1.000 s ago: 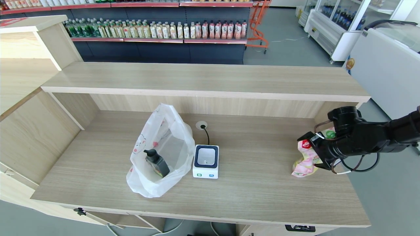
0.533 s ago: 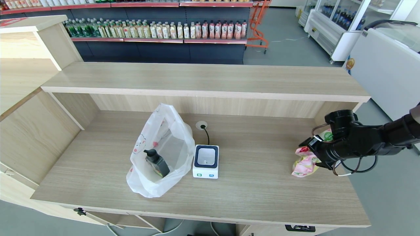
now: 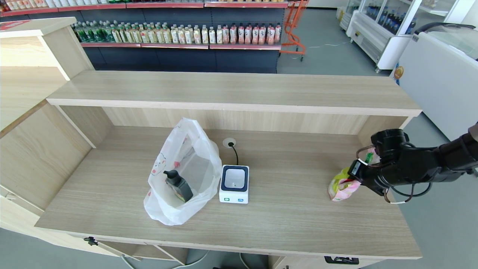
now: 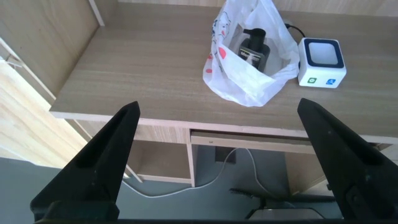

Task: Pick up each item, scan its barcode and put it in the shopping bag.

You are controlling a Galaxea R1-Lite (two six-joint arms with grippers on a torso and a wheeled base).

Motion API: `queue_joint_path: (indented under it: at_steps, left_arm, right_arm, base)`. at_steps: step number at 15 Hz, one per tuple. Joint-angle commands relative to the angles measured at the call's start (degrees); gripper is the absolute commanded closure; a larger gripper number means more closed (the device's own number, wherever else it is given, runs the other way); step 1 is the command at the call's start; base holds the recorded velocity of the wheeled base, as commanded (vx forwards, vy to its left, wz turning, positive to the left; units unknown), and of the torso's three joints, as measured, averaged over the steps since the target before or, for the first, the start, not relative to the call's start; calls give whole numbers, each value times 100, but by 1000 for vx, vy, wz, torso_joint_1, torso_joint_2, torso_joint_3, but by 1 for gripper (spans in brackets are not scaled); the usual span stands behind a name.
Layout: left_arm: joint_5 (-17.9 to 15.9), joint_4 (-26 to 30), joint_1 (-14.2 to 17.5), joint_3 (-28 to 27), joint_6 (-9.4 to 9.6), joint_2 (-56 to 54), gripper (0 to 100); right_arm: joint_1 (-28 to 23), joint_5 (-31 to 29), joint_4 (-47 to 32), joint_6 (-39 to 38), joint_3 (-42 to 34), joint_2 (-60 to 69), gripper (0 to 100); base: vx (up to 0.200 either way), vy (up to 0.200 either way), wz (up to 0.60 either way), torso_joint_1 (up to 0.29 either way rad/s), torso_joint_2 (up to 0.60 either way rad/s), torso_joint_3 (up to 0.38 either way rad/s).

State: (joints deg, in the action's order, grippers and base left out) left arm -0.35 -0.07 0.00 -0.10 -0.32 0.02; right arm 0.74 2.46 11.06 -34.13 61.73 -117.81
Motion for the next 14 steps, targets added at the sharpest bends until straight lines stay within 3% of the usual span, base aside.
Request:
queue_joint_path:
  at_steps: [1, 6, 9, 14]
  left_arm:
    - [0, -1, 0, 1, -3, -2, 0]
    - [0, -1, 0, 1, -3, -2, 0]
    - [0, -1, 0, 1, -3, -2, 0]
    - [0, -1, 0, 1, -3, -2, 0]
  right_arm:
    - [-110, 940, 107, 557, -144, 716, 100]
    - [-1076, 5959, -69, 3668, -944, 1797, 100]
    - [-804, 7022, -130, 4046, -1014, 2008, 100]
    - [-162, 7409, -851, 3949, -1418, 2658, 100]
  base:
    - [0, 0, 0, 0, 0, 0]
    - [0, 0, 0, 0, 0, 0]
    - [0, 0, 0, 0, 0, 0]
    - [0, 0, 0, 0, 0, 0]
